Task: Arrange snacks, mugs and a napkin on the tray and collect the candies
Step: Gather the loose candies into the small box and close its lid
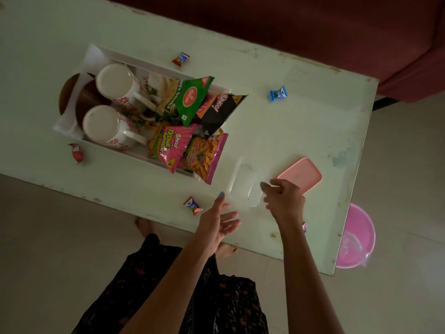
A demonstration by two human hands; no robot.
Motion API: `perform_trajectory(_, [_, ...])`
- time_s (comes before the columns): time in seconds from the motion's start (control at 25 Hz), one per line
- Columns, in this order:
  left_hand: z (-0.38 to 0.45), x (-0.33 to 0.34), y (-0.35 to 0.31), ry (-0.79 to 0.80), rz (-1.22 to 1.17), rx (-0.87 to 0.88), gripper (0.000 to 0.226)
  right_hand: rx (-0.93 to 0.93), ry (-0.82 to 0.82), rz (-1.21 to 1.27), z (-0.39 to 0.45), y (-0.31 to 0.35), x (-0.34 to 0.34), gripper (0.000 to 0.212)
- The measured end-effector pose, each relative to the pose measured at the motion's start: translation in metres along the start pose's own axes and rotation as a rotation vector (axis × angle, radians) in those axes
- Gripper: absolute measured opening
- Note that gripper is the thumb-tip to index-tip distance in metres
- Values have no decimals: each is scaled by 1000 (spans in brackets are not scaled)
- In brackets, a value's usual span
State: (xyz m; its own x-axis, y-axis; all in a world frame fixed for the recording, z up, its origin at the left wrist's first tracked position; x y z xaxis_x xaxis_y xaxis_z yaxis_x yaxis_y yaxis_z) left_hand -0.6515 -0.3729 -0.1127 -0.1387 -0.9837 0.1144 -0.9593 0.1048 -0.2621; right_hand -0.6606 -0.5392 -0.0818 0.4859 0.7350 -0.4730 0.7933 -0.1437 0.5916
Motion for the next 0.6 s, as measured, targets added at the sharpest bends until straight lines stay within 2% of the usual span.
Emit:
perform_trajectory(0.08, [-2,-18,3,-250,153,143,35,-31,-135,-93,2,-6,-15,30])
perform_trajectory(0.16, [-7,-35,0,-560,408,336,27,-69,-285,-181,1,-16,-30,25])
perform_trajectory(0.24, [-10,-45,-5,-748,497,477,33,-23,-337,-246,-1,-35,-41,26])
perform_trajectory(0.32, [-7,-51,-10,-816,532,530,45,92,-311,-310,-2,-57,-45,36])
perform_trajectory(0.4, [-1,-51,-13,-816,601,527,50,140,-269,-321,-6,-74,-39,40])
perform_trajectory(0.56, [6,-49,-13,-730,617,565,30,3,-246,-247,-18,-85,-14,7])
perform_trajectory(0.6, [5,-49,-13,-710,612,570,26,-11,-221,-239,-23,-85,-6,4])
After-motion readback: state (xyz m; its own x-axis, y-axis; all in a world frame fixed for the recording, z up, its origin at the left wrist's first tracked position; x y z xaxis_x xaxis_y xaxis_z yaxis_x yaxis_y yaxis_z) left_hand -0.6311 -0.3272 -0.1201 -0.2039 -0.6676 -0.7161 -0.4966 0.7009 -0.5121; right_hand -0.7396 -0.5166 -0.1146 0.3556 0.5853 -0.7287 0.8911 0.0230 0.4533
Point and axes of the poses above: each hand's wrist, its own z-axis towards the middle knuckle, its own x-axis out of the palm, y = z × x, the point moved 3 cm from there along z, towards the middle knuckle, and after that the axes turned 8 degrees about z, right-handed, at the moved point
